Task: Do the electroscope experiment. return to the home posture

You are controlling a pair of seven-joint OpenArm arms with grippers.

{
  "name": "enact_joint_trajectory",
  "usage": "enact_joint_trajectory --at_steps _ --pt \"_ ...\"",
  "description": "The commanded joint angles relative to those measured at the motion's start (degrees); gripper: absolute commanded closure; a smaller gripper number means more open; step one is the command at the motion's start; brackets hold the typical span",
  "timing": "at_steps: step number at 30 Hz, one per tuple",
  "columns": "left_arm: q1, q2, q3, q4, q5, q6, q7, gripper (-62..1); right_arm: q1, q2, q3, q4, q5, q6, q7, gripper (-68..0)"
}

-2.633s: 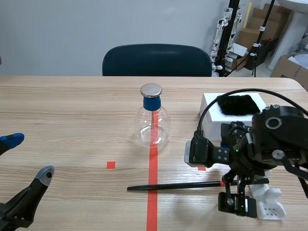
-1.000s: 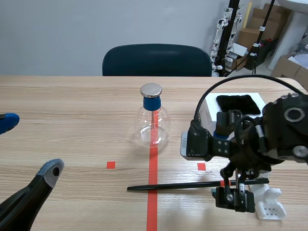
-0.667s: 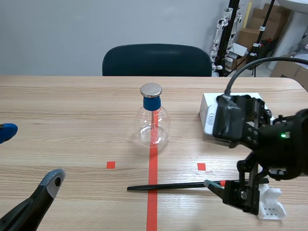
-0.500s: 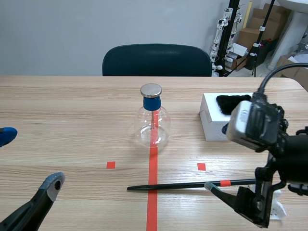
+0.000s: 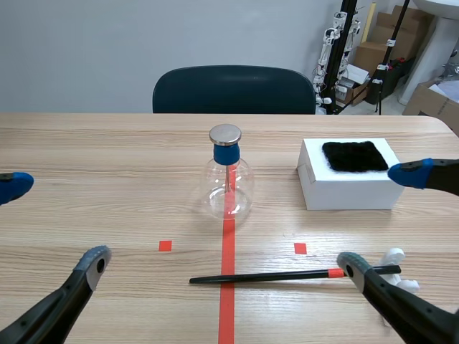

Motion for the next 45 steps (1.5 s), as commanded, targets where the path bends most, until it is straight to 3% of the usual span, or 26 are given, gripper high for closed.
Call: enact_joint_trajectory --at_steps 1,8,19,22,27,33,45 --pt "0.7 0.1 -0.3 0.6 -0.5 0.2 -0.8 -62.3 -1.2 -1.6 1.4 0.3 0.6 0.0 2.9 -67.4" --pt "1.7 0.1 -0.3 1.1 -0.4 0.5 -0.8 -62.3 -9.3 -6.0 5.1 0.3 0.6 0.0 8.4 -67.4" --pt "2.0 0.2 -0.3 1.1 -0.4 1.4 -0.8 -62.3 -14.3 -10.6 5.1 0.3 0.6 0.0 9.9 -67.4" --pt "2.0 0.2 -0.3 1.1 -0.4 1.4 -0.8 -62.3 -14.6 -10.3 5.0 0.3 -1.0 -0.1 10.9 -67.4" --pt "2.0 0.2 -0.3 1.1 -0.4 1.4 -0.8 -62.3 -14.6 -8.2 4.7 0.3 -9.6 -0.4 11.7 -67.4" --pt "2.0 0.2 -0.3 1.1 -0.4 1.4 -0.8 -62.3 -14.6 -4.5 3.0 0.3 -9.5 -0.4 13.2 -67.4" --pt "2.0 0.2 -0.3 1.1 -0.4 1.4 -0.8 -62.3 -14.4 -4.4 2.8 0.3 -9.5 -1.7 17.7 -67.4"
